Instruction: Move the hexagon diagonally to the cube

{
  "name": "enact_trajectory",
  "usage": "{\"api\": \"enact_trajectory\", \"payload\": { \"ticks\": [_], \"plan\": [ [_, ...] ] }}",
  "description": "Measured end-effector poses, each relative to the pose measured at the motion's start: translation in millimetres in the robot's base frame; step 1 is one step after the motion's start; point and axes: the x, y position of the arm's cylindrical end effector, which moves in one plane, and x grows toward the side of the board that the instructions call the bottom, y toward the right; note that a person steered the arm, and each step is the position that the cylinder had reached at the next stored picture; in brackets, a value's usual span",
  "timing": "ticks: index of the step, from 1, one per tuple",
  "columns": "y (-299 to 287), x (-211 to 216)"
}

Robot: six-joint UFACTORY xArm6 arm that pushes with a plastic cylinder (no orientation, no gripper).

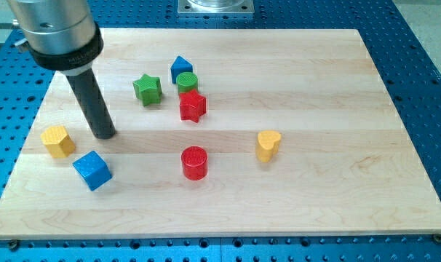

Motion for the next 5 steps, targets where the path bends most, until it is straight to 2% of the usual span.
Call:
{"api": "enact_trajectory", "payload": {
  "ticks": [1, 2, 3, 4, 5],
  "plan": [
    [25, 13],
    [5, 38],
    [-59, 62],
    [-71, 97],
    [-90, 67]
  ]
}}
